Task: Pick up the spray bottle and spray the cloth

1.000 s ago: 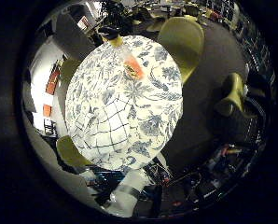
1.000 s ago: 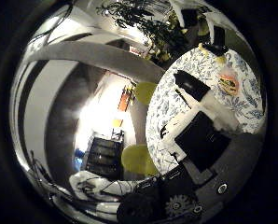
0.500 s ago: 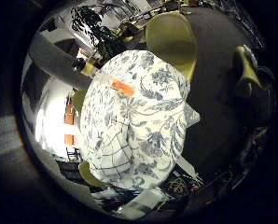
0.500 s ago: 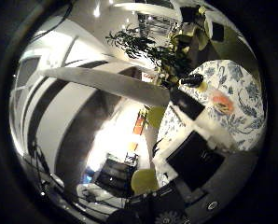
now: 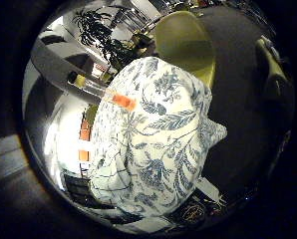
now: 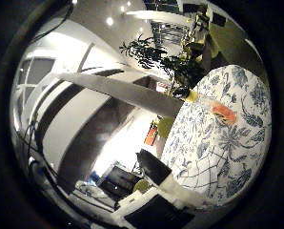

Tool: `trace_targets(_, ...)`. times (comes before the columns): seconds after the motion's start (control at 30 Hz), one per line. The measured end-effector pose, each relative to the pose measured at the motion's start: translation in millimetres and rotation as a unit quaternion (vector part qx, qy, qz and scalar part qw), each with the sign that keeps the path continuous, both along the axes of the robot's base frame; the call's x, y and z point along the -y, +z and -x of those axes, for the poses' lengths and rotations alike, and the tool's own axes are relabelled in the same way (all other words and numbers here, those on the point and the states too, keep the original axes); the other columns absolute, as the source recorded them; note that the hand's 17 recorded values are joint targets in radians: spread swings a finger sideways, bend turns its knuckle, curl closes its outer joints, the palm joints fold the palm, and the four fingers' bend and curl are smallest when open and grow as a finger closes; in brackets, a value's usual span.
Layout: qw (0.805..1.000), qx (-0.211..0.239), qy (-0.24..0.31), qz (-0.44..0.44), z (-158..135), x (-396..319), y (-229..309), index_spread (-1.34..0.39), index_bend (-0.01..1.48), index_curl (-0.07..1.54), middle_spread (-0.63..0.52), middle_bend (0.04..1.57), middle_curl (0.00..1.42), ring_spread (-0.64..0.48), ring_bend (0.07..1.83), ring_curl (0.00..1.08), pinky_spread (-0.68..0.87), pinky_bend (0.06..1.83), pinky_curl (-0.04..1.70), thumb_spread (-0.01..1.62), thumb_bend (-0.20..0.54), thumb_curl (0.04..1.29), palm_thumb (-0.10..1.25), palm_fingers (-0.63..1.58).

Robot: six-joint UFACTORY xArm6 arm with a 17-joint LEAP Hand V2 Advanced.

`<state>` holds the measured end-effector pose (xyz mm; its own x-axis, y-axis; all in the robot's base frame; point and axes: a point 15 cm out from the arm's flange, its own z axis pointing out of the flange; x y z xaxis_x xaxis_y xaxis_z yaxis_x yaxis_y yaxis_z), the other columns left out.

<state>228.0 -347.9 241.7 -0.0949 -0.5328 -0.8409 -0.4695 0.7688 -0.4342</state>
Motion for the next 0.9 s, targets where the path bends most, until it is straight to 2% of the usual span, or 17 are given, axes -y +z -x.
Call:
trace_targets(0.27,0.999,0.025,0.029,-0.018,-47.0,-13.5,-0.7,-0.14,0.15,0.29,0.19,0.31,0.34,0.21,0.48,0.23,0.35,0.62,0.19,0.97,-0.025,0.31,0.50,0.05)
trace_targets(0.5,0.997,0.048,0.042,-0.032,-100.1,-21.5,0.9,-0.12,0.15,0.28,0.18,0.33,0.34,0.21,0.47,0.24,0.36,0.56,0.21,0.97,-0.026,0.31,0.54,0.08)
trace_targets(0.9,0.998,0.030,0.041,-0.045,-122.3,-25.9,-27.5,-0.10,0.15,0.28,0.19,0.32,0.34,0.21,0.44,0.25,0.36,0.49,0.24,0.98,-0.027,0.31,0.56,0.12)
